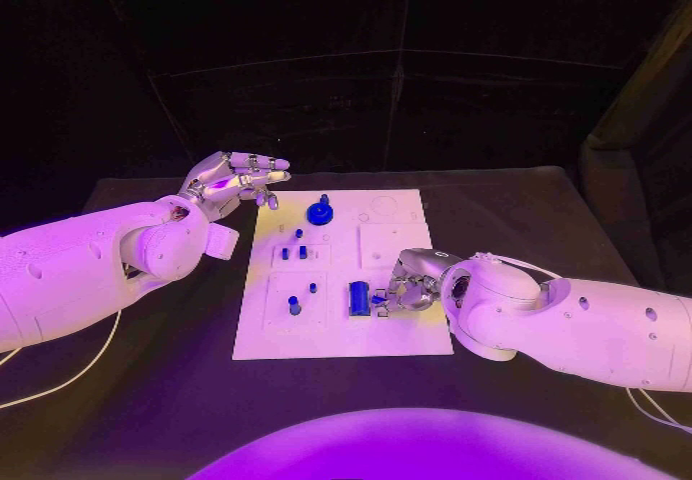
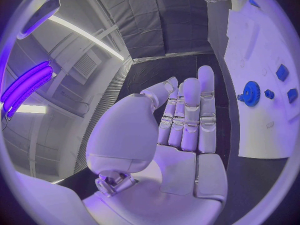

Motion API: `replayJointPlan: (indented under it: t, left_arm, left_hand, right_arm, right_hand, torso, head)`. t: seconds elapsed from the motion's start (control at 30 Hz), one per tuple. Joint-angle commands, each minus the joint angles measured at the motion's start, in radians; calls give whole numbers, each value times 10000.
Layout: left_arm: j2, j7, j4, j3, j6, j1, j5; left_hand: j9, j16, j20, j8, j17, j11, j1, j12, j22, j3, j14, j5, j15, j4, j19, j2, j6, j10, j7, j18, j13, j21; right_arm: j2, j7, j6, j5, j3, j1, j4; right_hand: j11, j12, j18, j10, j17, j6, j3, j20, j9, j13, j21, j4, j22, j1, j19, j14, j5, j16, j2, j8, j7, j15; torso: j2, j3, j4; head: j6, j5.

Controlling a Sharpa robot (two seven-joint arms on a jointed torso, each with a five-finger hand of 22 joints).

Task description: Assemble the parts on the task board

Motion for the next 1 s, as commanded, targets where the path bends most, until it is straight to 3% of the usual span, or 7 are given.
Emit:
replayJointPlan:
  t: [0.03, 0.17, 0.27, 0.4, 0.67, 1.0]
  left_arm:
    - [5, 15, 14, 8, 137, 15, 36]
    - [-1, 11, 17, 7, 134, 15, 36]
    - [-5, 11, 19, 7, 132, 15, 36]
    - [-9, 9, 22, 7, 134, 15, 36]
    - [-14, 6, 19, 7, 139, 15, 36]
    - [-11, -3, 19, 6, 144, 15, 36]
  left_hand:
    - [-17, -20, 8, 35, -19, 14, 45, 50, -17, -66, -71, -36, 0, 5, -55, 60, -25, -79, 33, 130, -17, -49]
    - [-17, -20, 8, 35, -19, 14, 45, 50, -17, -66, -71, -36, 0, 5, -55, 60, -25, -79, 33, 130, -17, -49]
    - [-17, -20, 8, 35, -19, 14, 45, 50, -17, -66, -71, -36, 0, 5, -55, 60, -25, -79, 33, 130, -17, -49]
    - [-17, -20, 8, 35, -19, 14, 45, 50, -17, -66, -71, -36, 0, 5, -55, 60, -25, -79, 33, 130, -17, -49]
    - [-17, -20, 8, 35, -19, 14, 45, 50, -17, -66, -71, -36, 0, 5, -55, 60, -25, -79, 33, 130, -17, -49]
    - [-17, -19, 9, 37, -25, 15, 46, 56, -19, -68, -77, -32, 0, 3, -59, 67, -29, -88, 33, 131, -20, -53]
  right_arm:
    - [20, -119, 294, -250, -1, 9, 11]
    - [22, -134, 168, -223, -1, 9, 21]
    - [12, -121, -21, -80, -1, 9, 35]
    - [-16, -52, -282, 162, -1, 9, 68]
    - [-66, 89, -387, 760, -1, 8, 99]
    - [-33, 117, -126, 1355, -1, 9, 80]
  right_hand:
    - [21, -46, -98, -24, 1419, -12, 16, 36, -9, 7, -36, -64, 29, 134, 2, 796, 91, -39, 40, -50, -65, 28]
    - [-6, 3, -105, 8, 1445, 46, 84, 18, -23, 46, -16, -3, 68, 94, 24, 802, 612, -27, 179, -61, -92, 11]
    - [-35, 65, -116, 46, 1477, 100, 211, -1, -31, 92, 19, 137, 130, 20, 58, 809, 1161, -10, 414, -66, -130, -15]
    - [-72, 196, -127, 112, 1535, 182, 417, -25, -21, 180, 51, 251, 186, 18, 87, 822, 1503, 20, 705, -43, -176, -45]
    - [-118, 467, -155, 230, 1692, 292, 697, -57, 4, 361, 132, 352, 327, 36, 157, 855, 1685, 104, 984, 1, -231, -80]
    - [-125, 466, -156, 237, 1692, 284, 787, -68, 5, 369, 137, 323, 334, 78, 161, 854, 1634, 104, 945, -7, -233, -89]
  torso:
    - [3, 3, -7]
    - [3, 2, -6]
    - [0, 0, -6]
    - [3, 5, -2]
    - [3, 4, -7]
    - [7, 0, -1]
  head:
    - [-1, -2]
    - [0, -4]
    - [-2, -7]
    - [-8, -8]
    - [-17, -14]
    - [-41, -29]
